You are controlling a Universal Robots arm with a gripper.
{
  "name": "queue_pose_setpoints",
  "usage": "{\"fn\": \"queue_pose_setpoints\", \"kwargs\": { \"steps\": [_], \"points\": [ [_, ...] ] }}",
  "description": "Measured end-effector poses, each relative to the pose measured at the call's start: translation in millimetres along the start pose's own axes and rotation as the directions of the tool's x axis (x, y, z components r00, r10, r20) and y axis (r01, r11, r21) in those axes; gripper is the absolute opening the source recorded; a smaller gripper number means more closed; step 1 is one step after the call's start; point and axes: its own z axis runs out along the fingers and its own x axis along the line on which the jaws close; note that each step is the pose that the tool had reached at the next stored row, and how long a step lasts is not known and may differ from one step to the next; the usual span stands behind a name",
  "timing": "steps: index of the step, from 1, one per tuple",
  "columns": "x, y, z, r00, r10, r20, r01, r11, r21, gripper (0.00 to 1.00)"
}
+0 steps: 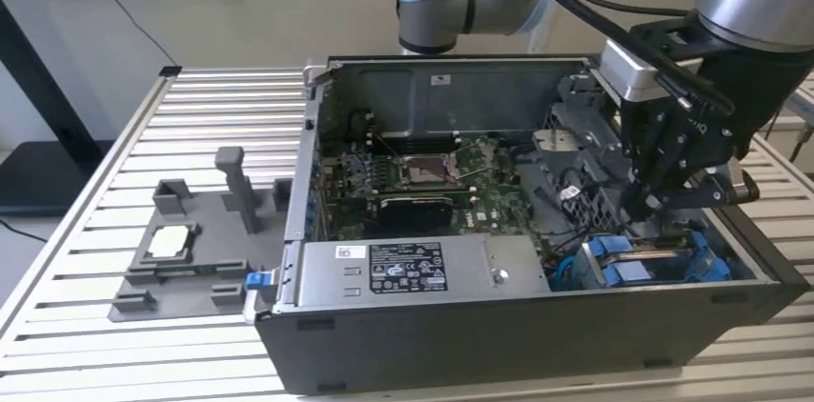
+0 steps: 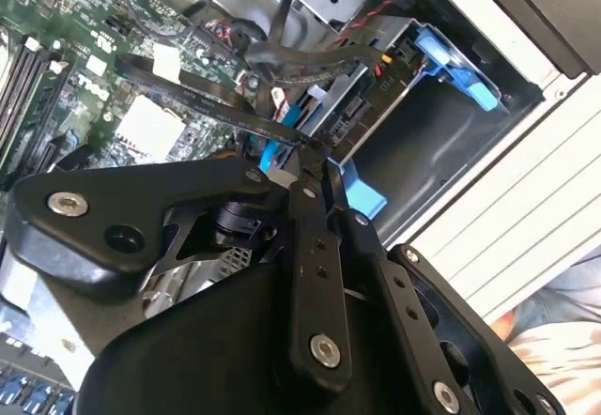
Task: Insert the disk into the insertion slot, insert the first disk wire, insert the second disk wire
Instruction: 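Insert the second disk wire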
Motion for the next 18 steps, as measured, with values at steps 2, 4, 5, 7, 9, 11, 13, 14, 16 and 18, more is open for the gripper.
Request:
{"fn": "queue_pose_setpoints", "kwargs": {
  "steps": [2, 4, 5, 7, 9, 11, 13, 14, 16, 18],
  "points": [
    [0.7, -1.4, 0.1, 1.0000, 0.002, 0.0007, -0.002, 1.0000, -0.0071, 0.16],
    [1.4, -3.0, 0.1, 1.0000, 0.003, 0.0013, -0.003, 0.9999, -0.0136, 0.16],
    [1.8, -4.1, 0.2, 1.0000, 0.004, 0.0015, -0.004, 0.9999, -0.0166, 0.16],
    [2.5, -6.1, 0.4, 1.0000, 0.005, 0.0019, -0.005, 0.9998, -0.0202, 0.16],
    [3.1, -7.3, 1.0, 1.0000, 0.009, 0.0021, -0.009, 0.9997, -0.0211, 0.16],
    [3.6, -7.8, 1.5, 0.9999, 0.016, 0.0018, -0.016, 0.9996, -0.0211, 0.16],
    [4.1, -8.4, 2.0, 0.9997, 0.025, 0.0015, -0.025, 0.9995, -0.0207, 0.16],
    [4.4, -8.5, 2.2, 0.9996, 0.029, 0.0013, -0.029, 0.9994, -0.0205, 0.16],
    [5.1, -8.6, 2.6, 0.9992, 0.040, 0.0008, -0.040, 0.9990, -0.0200, 0.16],
    [5.7, -8.6, 2.9, 0.9986, 0.052, 0.0006, -0.052, 0.9985, -0.0196, 0.16]
  ]
}}
